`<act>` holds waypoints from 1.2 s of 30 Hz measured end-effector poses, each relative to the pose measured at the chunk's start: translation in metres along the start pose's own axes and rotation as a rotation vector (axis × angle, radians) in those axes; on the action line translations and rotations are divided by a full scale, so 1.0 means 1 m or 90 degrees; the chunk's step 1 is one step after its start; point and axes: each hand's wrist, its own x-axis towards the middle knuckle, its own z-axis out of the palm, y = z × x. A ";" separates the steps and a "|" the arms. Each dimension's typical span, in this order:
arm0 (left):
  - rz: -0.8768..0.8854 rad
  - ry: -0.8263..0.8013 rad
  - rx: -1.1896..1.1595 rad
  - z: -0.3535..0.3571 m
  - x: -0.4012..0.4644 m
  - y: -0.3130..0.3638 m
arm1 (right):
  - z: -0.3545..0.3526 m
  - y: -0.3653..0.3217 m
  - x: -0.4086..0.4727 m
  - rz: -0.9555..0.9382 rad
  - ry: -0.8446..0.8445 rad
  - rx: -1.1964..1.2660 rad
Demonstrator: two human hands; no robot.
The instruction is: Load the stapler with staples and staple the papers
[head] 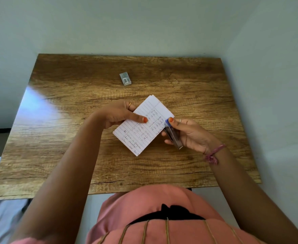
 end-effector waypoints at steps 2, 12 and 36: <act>0.004 0.006 -0.022 -0.002 0.000 -0.002 | -0.002 -0.001 0.001 -0.005 -0.007 0.007; 0.014 0.022 -0.069 -0.013 -0.004 -0.004 | -0.021 0.009 0.011 -0.176 0.140 -0.470; 0.145 0.082 -0.242 0.001 -0.008 0.015 | 0.039 -0.017 0.002 -0.170 0.173 -0.078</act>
